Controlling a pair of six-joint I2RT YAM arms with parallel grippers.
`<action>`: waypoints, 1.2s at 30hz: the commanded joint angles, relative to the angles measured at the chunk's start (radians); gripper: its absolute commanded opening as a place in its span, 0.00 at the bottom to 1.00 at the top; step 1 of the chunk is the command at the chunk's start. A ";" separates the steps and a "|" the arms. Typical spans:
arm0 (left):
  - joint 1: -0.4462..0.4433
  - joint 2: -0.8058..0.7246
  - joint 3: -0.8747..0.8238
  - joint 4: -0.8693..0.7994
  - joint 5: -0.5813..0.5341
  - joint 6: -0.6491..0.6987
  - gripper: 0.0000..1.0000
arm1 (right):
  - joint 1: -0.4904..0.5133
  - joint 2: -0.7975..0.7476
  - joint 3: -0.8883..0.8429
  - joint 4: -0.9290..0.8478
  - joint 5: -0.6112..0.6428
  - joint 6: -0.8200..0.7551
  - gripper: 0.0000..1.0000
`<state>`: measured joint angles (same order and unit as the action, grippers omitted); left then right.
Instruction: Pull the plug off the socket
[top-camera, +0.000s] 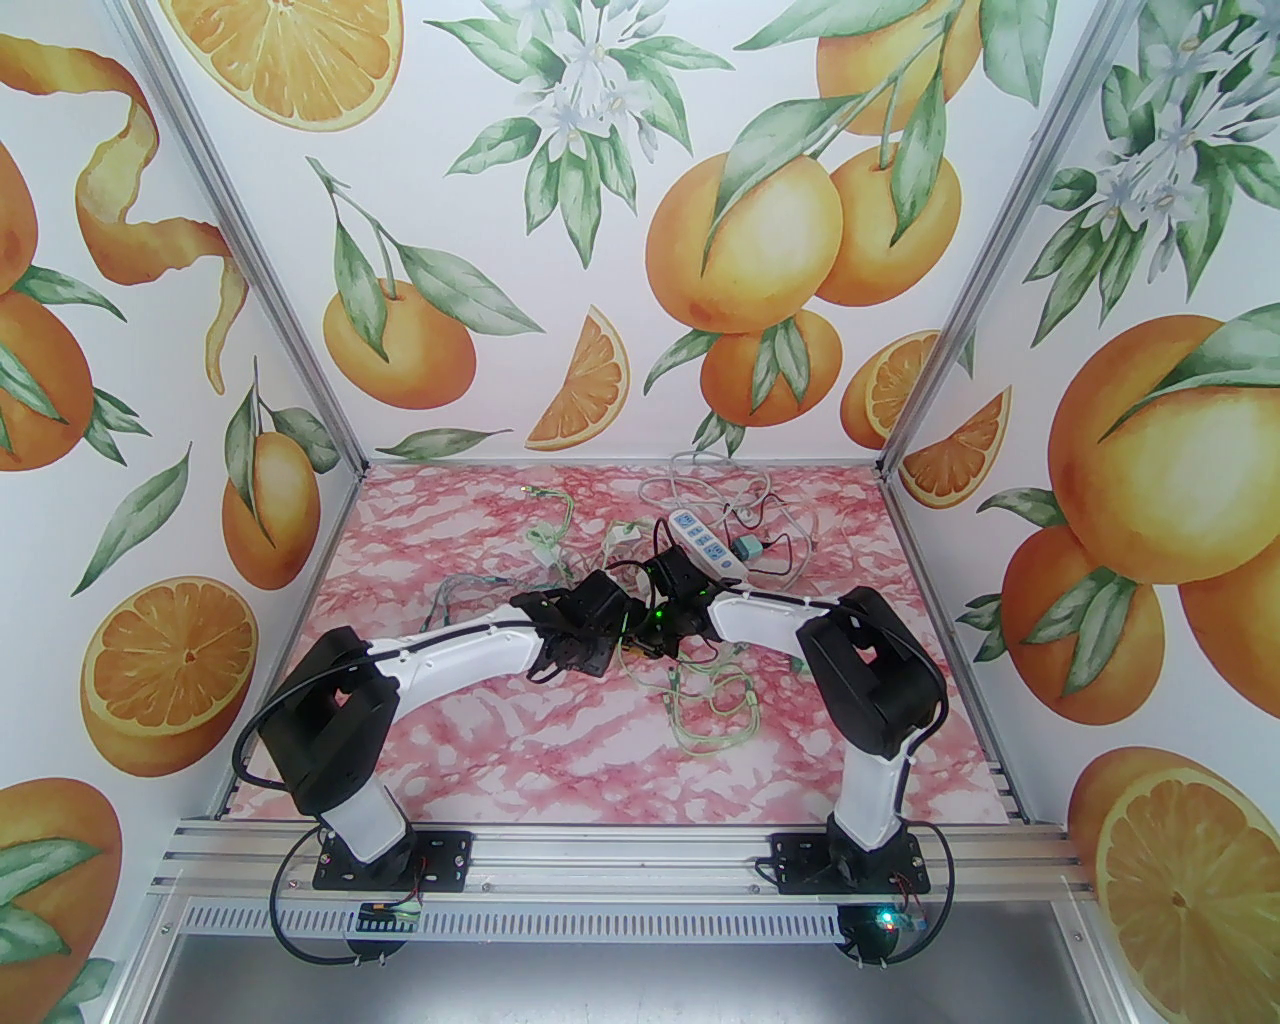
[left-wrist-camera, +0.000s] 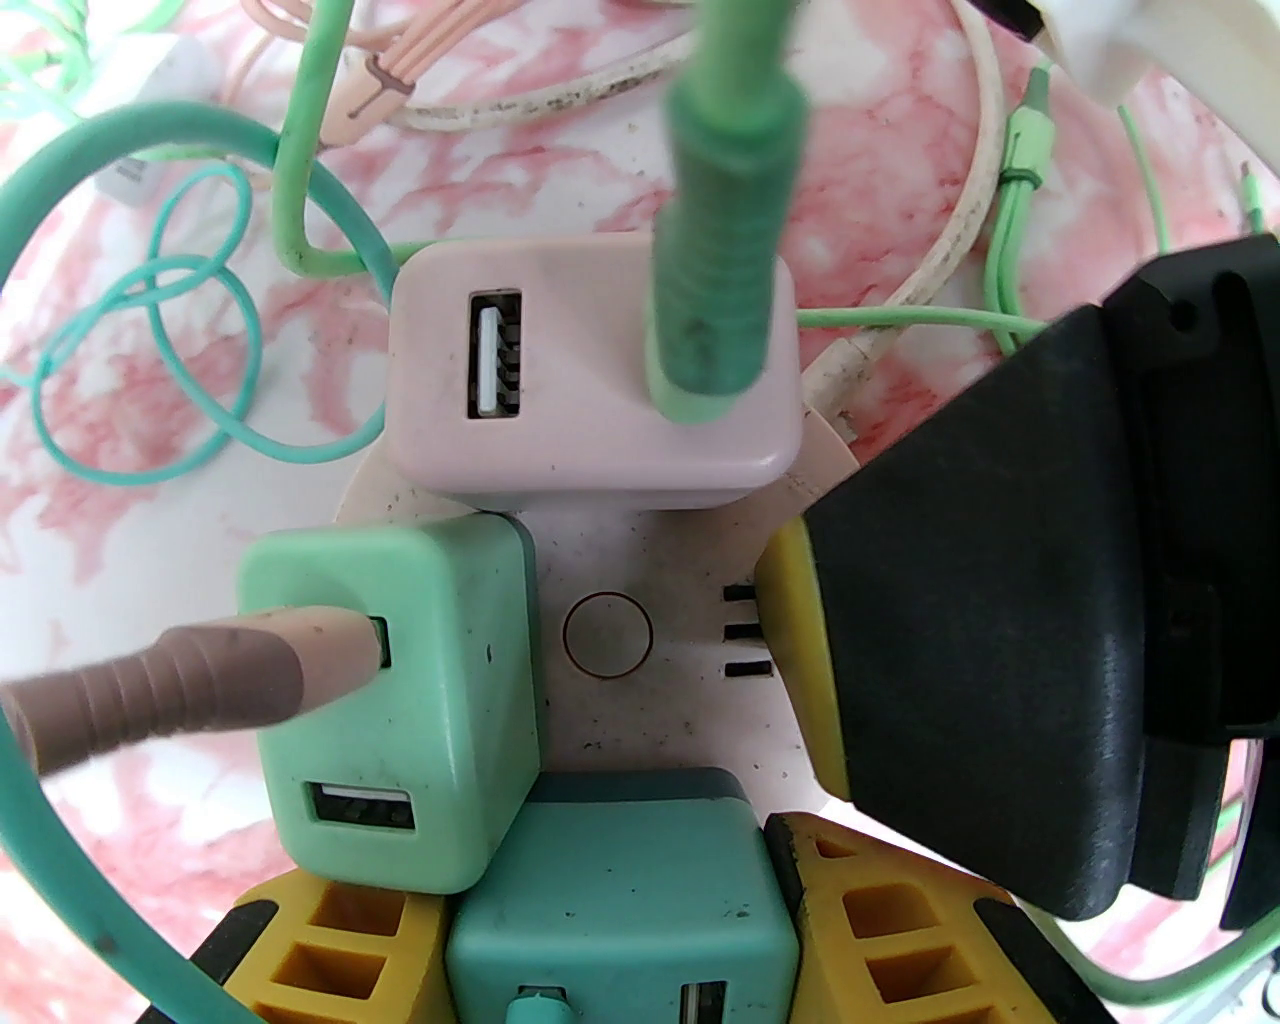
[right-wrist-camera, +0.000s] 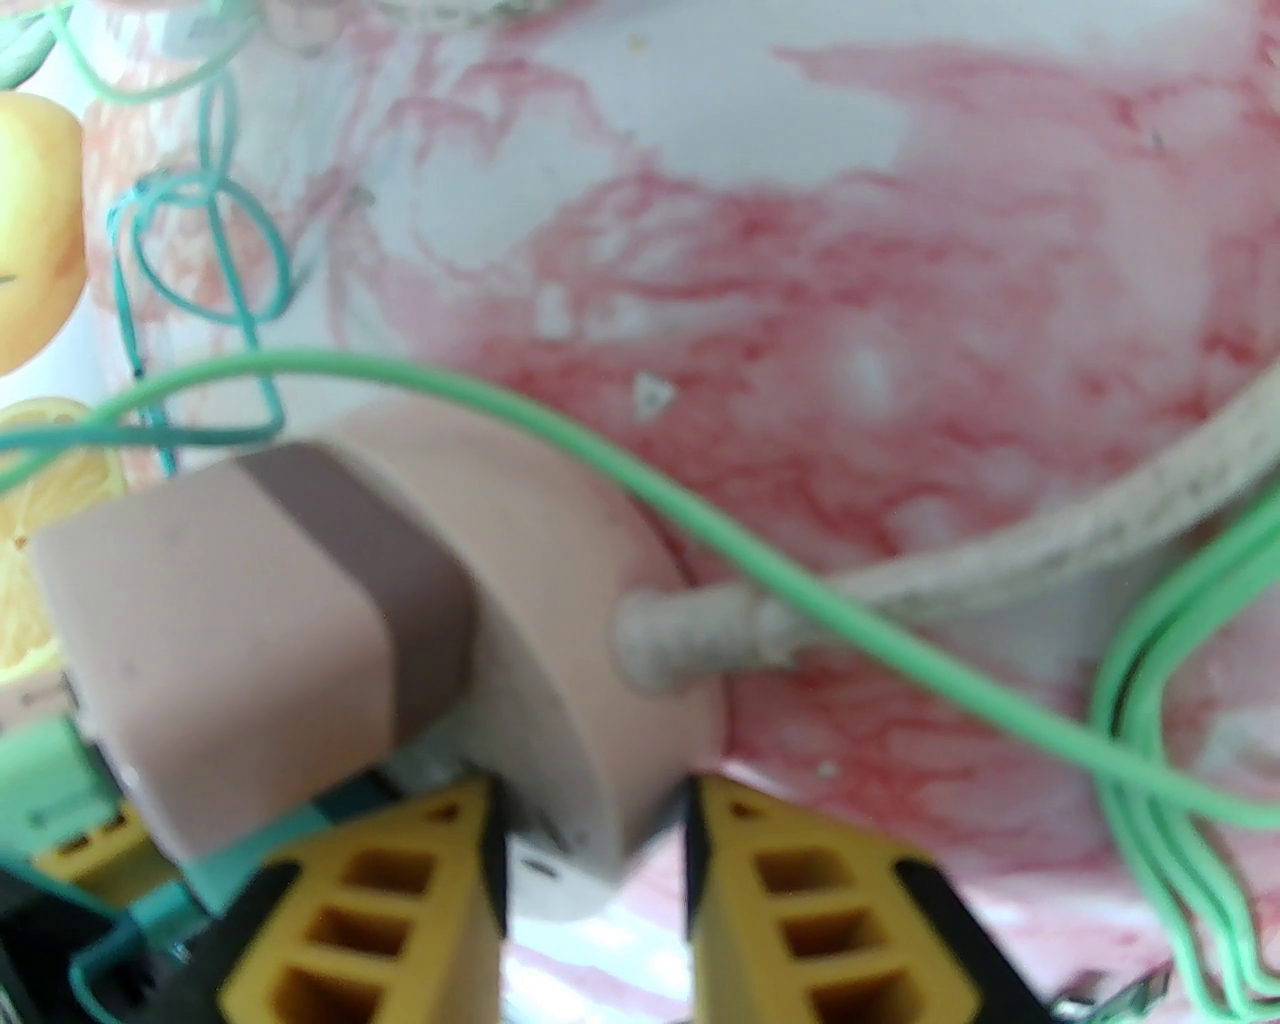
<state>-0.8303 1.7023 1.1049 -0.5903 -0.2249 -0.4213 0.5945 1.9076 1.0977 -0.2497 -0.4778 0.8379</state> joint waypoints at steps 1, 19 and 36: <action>-0.035 -0.015 0.045 -0.006 0.044 0.022 0.24 | 0.010 0.104 -0.046 -0.186 0.184 -0.024 0.32; 0.089 -0.081 0.066 -0.021 0.195 0.001 0.24 | 0.020 0.100 -0.038 -0.210 0.218 -0.044 0.31; 0.024 -0.066 0.112 -0.061 0.123 -0.014 0.24 | 0.028 0.098 -0.045 -0.217 0.256 -0.049 0.29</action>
<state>-0.8116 1.6997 1.1538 -0.6750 -0.1947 -0.4191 0.6151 1.9053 1.1194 -0.2783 -0.4332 0.8028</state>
